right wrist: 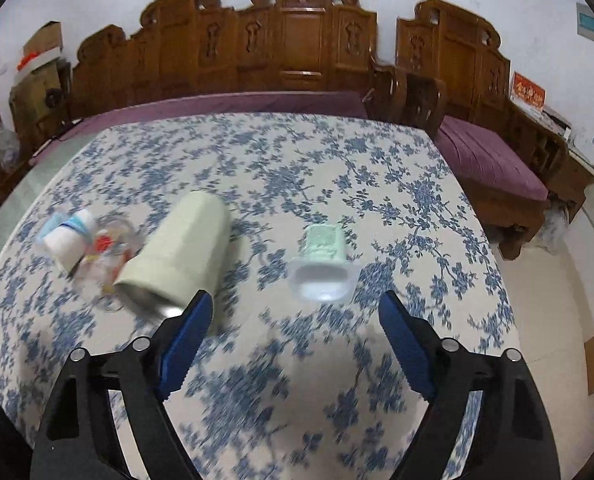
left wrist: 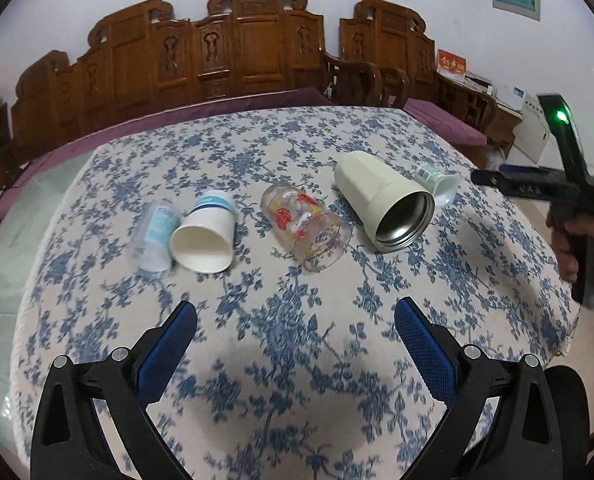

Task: Flip cup upside down
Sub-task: 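Move the right tool toward the pale green cup and open its fingers, then close the right gripper on the pale green cup and lift it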

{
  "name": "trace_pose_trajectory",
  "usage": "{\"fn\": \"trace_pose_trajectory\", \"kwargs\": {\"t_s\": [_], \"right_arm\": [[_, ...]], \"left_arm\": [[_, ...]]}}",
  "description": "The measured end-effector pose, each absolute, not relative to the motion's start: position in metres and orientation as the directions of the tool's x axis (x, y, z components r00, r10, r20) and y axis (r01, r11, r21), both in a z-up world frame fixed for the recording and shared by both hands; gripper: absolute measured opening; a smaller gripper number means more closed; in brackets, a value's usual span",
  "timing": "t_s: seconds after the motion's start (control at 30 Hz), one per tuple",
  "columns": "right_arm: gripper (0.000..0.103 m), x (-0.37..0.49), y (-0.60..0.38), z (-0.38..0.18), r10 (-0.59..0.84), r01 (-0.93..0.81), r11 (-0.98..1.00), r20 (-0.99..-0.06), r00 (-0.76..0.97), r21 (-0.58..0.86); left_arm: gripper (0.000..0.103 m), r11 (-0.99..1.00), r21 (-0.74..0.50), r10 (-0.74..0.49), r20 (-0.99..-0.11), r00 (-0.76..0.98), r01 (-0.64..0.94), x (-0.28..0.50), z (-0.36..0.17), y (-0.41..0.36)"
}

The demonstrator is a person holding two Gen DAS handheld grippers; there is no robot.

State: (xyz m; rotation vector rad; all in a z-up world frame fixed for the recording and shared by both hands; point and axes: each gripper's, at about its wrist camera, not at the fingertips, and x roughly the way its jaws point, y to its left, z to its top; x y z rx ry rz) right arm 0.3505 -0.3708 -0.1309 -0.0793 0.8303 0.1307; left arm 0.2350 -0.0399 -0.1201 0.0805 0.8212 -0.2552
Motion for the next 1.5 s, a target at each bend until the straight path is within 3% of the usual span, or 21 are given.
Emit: {"fn": "trace_pose_trajectory", "kwargs": {"t_s": [0.4,0.57,0.7,1.1,1.5], "right_arm": [[0.071,0.461,-0.392,-0.164,0.060,-0.094,0.995,-0.850,0.523,0.013],[0.062,0.479,-0.392,-0.184,0.068,-0.084,0.996,-0.888,0.454,0.034],[0.048,0.482,-0.391,-0.191,0.077,-0.069,0.996,-0.906,0.415,0.052],[0.046,0.428,-0.381,-0.159,0.113,-0.145,0.988,-0.881,0.459,0.050],[0.046,0.320,-0.311,-0.109,0.266,-0.340,0.936,-0.819,0.509,0.093]], "left_arm": [[0.095,0.940,-0.040,-0.249,-0.760,0.601,0.338,0.268,-0.143,-0.073],[0.095,0.932,-0.058,-0.271,-0.768,0.580,0.359,0.264,-0.150,-0.079],[0.095,0.926,-0.062,-0.281,-0.772,0.571,0.371,0.258,-0.152,-0.082],[0.095,0.936,-0.075,-0.278,-0.756,0.593,0.343,0.232,-0.138,-0.072],[0.095,0.959,-0.038,-0.216,-0.740,0.636,0.281,0.198,-0.121,-0.040]]}}
